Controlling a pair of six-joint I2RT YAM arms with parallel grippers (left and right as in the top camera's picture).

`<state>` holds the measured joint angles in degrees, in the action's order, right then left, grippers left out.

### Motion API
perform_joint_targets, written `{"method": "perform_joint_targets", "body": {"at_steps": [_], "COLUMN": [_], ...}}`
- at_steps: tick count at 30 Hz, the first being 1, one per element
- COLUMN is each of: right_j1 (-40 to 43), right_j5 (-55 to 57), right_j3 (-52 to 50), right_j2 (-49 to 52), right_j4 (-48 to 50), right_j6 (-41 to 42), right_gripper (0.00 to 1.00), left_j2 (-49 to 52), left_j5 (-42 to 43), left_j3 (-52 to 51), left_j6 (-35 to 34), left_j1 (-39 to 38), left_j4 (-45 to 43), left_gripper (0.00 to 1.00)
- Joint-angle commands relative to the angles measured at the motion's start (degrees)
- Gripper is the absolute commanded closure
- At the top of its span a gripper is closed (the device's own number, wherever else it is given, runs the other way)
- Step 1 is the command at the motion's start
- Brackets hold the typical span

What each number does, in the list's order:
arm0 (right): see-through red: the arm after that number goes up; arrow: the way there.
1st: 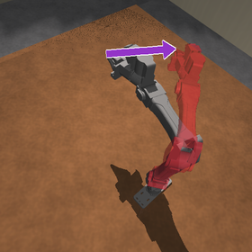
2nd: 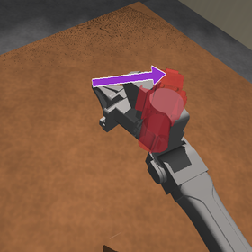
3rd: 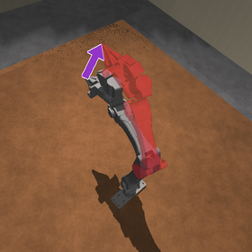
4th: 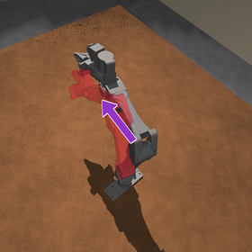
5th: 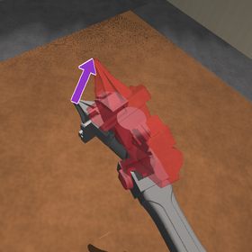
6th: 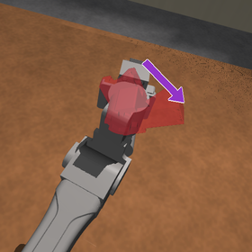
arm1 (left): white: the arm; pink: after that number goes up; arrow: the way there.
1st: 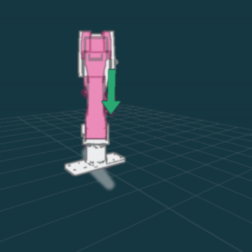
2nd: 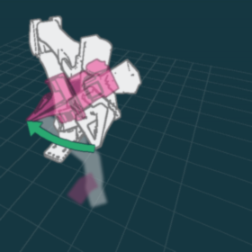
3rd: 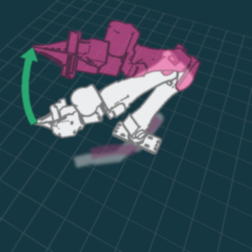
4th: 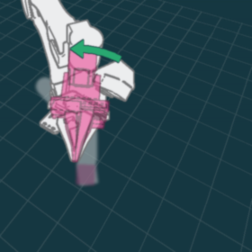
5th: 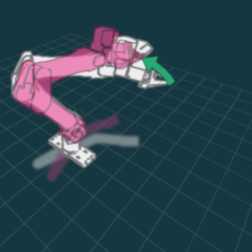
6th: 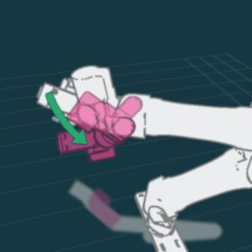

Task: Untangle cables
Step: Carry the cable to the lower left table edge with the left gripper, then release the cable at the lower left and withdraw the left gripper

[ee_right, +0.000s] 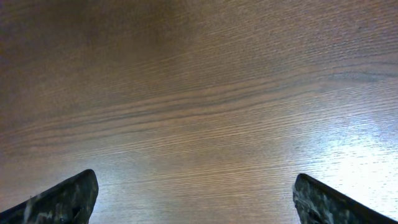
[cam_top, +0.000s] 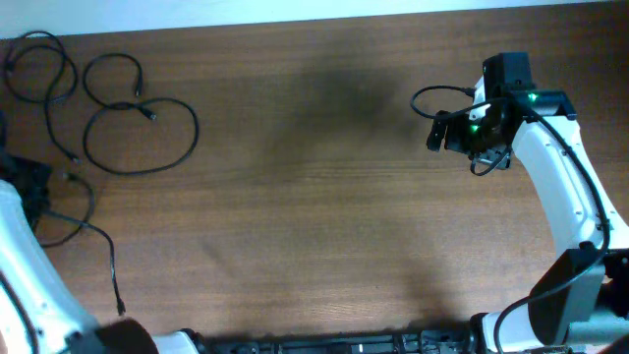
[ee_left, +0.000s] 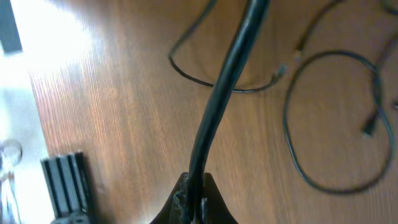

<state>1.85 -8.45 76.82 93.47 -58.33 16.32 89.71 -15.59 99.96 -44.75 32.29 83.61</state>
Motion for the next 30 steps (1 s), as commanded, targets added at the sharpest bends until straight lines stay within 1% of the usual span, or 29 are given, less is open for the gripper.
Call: {"method": "perform_joint_targets", "body": {"at_steps": [1,2,6,9,10,11,12,13,14,15,17,19,21,22,23,25,27,28,30], "right_j1": [0.07,0.07,0.07,0.07,0.07,0.07,0.07,0.07,0.07,0.07,0.07,0.07,0.07,0.07,0.07,0.07,0.07,0.07,0.07], "right_j5": [0.07,0.09,0.09,0.07,0.07,0.07,0.07,0.09,0.07,0.07,0.09,0.07,0.09,0.09,0.07,0.07,0.07,0.07,0.07], "right_j3": [0.33,0.35,0.35,0.33,0.35,0.35,0.33,0.33,0.33,0.33,0.33,0.35,0.33,0.35,0.35,0.35,0.35,0.35,0.33], "right_j2": [-0.42,-0.42,-0.42,-0.42,-0.42,-0.42,-0.42,-0.42,-0.42,-0.42,-0.42,-0.42,-0.42,-0.42,-0.42,-0.42,-0.42,-0.42,-0.42], "right_j4": [0.04,0.04,0.04,0.04,0.04,0.04,0.04,0.04,0.04,0.04,0.04,0.04,0.04,0.04,0.04,0.04,0.04,0.04,0.04], "right_j6": [0.24,0.24,0.24,0.24,0.24,0.24,0.24,0.24,0.24,0.24,0.24,0.24,0.24,0.24,0.24,0.24,0.24,0.24,0.24], "right_gripper": [0.01,0.01,0.01,0.01,0.01,0.01,0.01,0.01,0.01,0.01,0.01,0.01,0.01,0.01,0.01,0.01,0.01,0.01,0.01], "left_j2": [8.55,10.43,24.09,30.99,33.09,33.97,33.97,33.68,33.09,32.30,30.36,27.04,21.33,18.10,12.02,2.67,-4.79,-10.91,-17.16], "left_j5": [0.20,0.20,0.20,0.22,0.28,0.81,2.05,3.52,5.77,6.47,6.40,6.43,8.04,9.60,12.24,18.32,22.38,25.03,30.45], "left_j3": [-0.17,-0.17,-0.22,-0.22,-0.22,-0.22,-0.13,0.42,1.88,3.54,7.37,11.15,12.72,12.72,12.70,12.70,12.70,12.70,12.52], "left_j6": [-8.63,-9.31,-9.70,-9.68,-9.68,-9.66,-9.66,-9.31,-6.67,-5.44,-5.46,-5.46,-2.84,-0.07,4.72,11.21,15.63,19.85,26.64], "left_j1": [3.28,3.98,7.65,8.79,8.90,8.92,8.92,8.92,8.92,8.92,8.92,8.92,8.92,8.85,8.79,8.74,8.74,8.74,8.74], "left_j4": [-0.90,-1.16,-6.69,-11.37,-12.37,-12.96,-13.16,-13.05,-12.85,-11.56,-7.26,-2.95,-0.57,-0.48,-0.31,-0.61,-0.68,-0.13,0.24], "left_gripper": [1.00,1.00,1.00,1.00,0.78,0.10,0.01,0.01,0.01,0.01,0.01,0.01,0.01,0.01,0.01,0.01,0.01,0.01,0.01]}}
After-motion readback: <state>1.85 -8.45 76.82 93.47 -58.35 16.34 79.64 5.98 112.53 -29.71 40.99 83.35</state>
